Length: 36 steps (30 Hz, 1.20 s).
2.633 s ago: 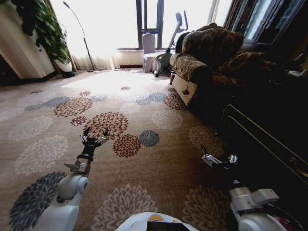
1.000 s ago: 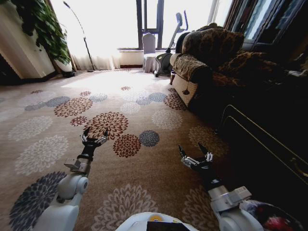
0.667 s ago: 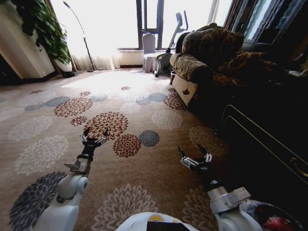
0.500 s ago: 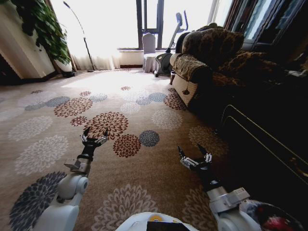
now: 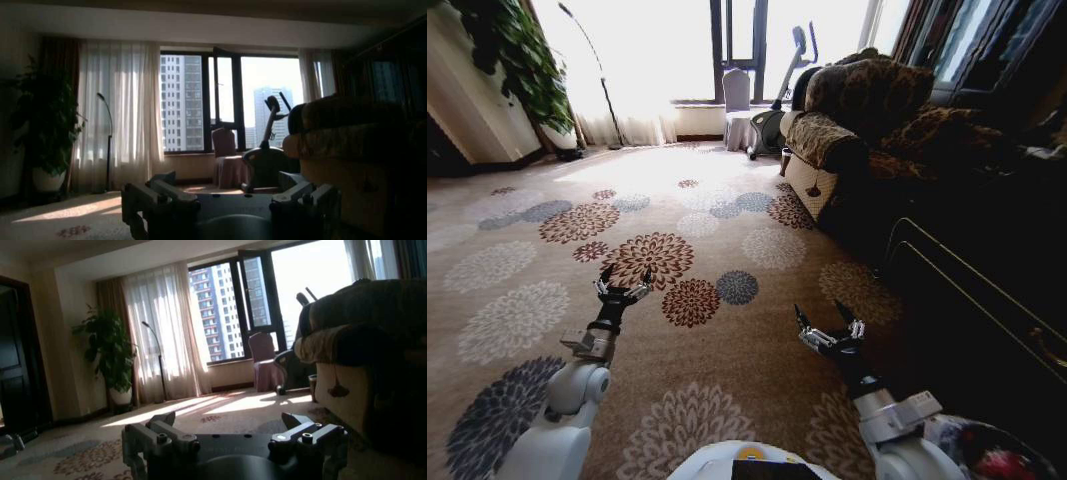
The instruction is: Pick up the trash from the ground and place it into the trash bin.
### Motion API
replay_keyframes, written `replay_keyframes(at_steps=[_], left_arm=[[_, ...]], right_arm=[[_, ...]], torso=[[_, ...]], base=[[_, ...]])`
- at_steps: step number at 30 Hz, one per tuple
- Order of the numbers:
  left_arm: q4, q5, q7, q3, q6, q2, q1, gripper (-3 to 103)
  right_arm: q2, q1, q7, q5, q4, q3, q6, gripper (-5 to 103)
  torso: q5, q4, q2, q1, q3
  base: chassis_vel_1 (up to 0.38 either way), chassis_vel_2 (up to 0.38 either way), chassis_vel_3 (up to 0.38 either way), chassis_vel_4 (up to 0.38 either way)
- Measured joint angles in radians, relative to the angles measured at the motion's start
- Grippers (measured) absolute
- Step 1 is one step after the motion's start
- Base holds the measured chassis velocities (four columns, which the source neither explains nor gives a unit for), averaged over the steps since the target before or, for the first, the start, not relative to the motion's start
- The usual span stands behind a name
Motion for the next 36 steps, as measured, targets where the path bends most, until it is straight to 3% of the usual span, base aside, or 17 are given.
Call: replay_keyframes(at_steps=[20,29,36], left_arm=[[0.000,0.000,0.000,0.000,0.000,0.000,0.000,100],[0.000,0.000,0.000,0.000,0.000,0.000,0.000,100],[0.000,0.000,0.000,0.000,0.000,0.000,0.000,100]], right_arm=[[0.019,-0.009,-0.017,-0.019,-0.005,-0.024,0.006,100],[0.024,-0.013,-0.018,-0.023,-0.006,-0.024,0.016,100],[0.030,-0.018,-0.007,-0.006,-0.015,-0.034,0.095,100]], torso=[[0.0000,-0.0001,0.001,0.000,0.001],[0.0000,0.0000,0.049,0.010,0.038],[0.0000,0.0000,0.064,0.011,0.052]], base=[[0.000,0.000,0.000,0.000],[0.000,0.000,0.000,0.000],[0.000,0.000,0.000,0.000]])
